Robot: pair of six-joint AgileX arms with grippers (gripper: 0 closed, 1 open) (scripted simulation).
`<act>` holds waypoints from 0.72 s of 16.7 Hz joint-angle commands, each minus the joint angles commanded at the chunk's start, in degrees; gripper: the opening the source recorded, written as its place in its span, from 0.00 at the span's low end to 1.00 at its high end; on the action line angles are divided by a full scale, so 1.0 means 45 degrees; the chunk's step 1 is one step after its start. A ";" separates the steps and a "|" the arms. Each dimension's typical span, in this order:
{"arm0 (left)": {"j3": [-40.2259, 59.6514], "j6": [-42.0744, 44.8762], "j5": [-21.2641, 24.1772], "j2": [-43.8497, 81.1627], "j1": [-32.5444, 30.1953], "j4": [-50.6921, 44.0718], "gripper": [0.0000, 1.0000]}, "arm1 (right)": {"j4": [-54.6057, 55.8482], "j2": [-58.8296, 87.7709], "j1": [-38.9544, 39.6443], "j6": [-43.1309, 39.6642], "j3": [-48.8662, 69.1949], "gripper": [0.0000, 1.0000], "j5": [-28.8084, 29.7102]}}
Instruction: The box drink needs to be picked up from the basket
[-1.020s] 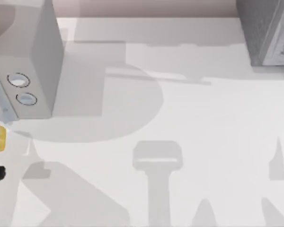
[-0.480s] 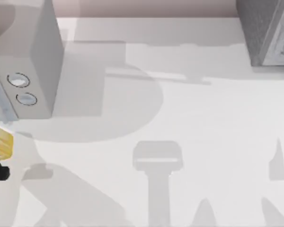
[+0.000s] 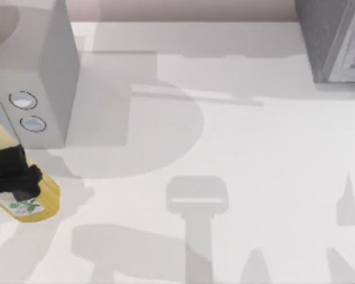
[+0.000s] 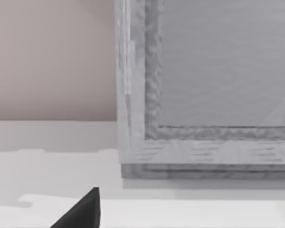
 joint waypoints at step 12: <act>0.9912 -1.0239 -0.7982 1.2464 -0.8216 -0.7122 0.00 | 0.0000 0.0000 0.0000 0.0000 0.0000 1.00 0.0000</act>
